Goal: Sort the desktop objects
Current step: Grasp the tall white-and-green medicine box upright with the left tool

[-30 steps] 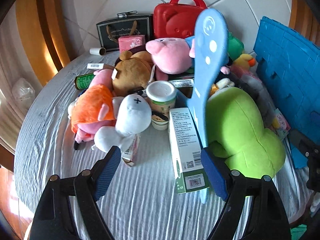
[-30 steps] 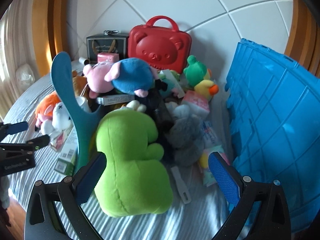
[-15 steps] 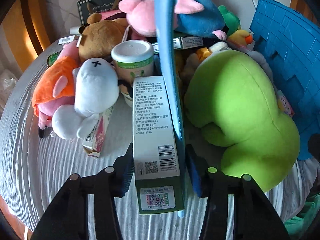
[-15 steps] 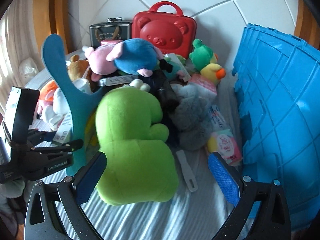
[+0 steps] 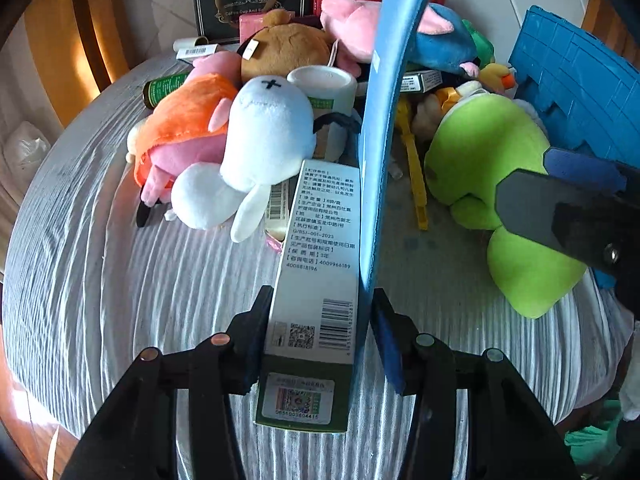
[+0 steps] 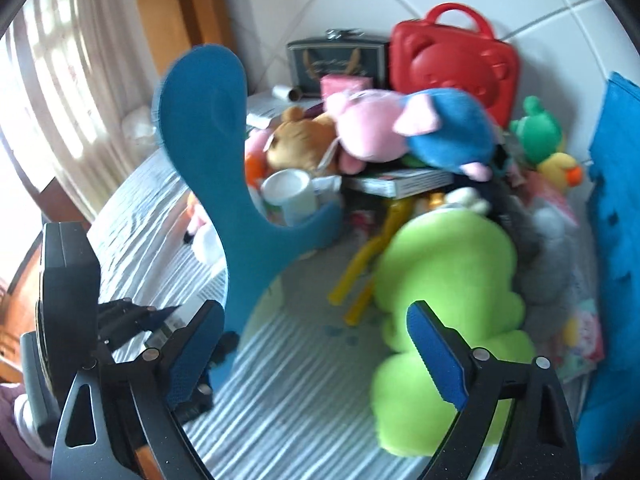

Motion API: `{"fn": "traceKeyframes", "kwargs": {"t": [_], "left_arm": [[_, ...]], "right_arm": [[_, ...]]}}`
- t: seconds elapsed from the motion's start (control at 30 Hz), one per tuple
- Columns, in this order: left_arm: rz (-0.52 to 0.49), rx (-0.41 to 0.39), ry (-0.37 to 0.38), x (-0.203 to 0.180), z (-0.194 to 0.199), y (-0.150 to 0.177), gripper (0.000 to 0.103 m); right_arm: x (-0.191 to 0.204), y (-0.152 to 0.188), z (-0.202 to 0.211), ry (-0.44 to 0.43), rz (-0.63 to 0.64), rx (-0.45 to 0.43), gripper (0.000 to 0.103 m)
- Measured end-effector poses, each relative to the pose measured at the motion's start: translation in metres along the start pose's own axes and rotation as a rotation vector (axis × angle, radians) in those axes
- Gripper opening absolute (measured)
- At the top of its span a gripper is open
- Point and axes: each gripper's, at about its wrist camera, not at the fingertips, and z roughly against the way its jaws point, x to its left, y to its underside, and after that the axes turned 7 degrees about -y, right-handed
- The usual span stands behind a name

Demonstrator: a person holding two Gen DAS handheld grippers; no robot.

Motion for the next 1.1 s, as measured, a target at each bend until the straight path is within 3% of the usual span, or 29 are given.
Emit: {"fn": "traceKeyframes", "kwargs": {"t": [0.23,0.3,0.4,0.6,0.7,0.83,0.93,1.03,1.1], "left_arm": [[-0.004,0.05,0.042,0.003,-0.005,-0.008,0.05],[-0.009,0.033,0.053,0.003,0.003,-0.011,0.05],[-0.043,0.021,0.029,-0.003,0.003,-0.02,0.05],[-0.009,0.036,0.013,-0.011,-0.023,-0.036,0.05],[0.008,-0.001,0.051,-0.01,-0.014,-0.04,0.044],[-0.004,-0.082,0.023,-0.007,0.025,-0.044,0.043],[0.007,-0.159,0.014,0.002,0.063,-0.046,0.043],[0.04,-0.232,-0.049,0.016,0.099,-0.049,0.043],[0.078,-0.277,-0.091,0.034,0.119,-0.053,0.043]], "right_arm": [[-0.011,0.01,-0.012,0.053,-0.067,0.037,0.089],[-0.021,0.015,-0.006,0.072,-0.098,0.031,0.089],[-0.034,0.018,-0.002,0.082,-0.139,0.029,0.089],[-0.055,0.025,0.026,0.148,-0.189,-0.015,0.09],[-0.075,0.029,0.041,0.206,-0.214,-0.035,0.091],[-0.116,0.039,0.058,0.302,-0.259,-0.044,0.091],[-0.137,0.042,0.067,0.321,-0.283,-0.053,0.086],[-0.154,0.034,0.072,0.327,-0.281,-0.069,0.075],[-0.158,0.026,0.072,0.308,-0.284,-0.083,0.074]]}}
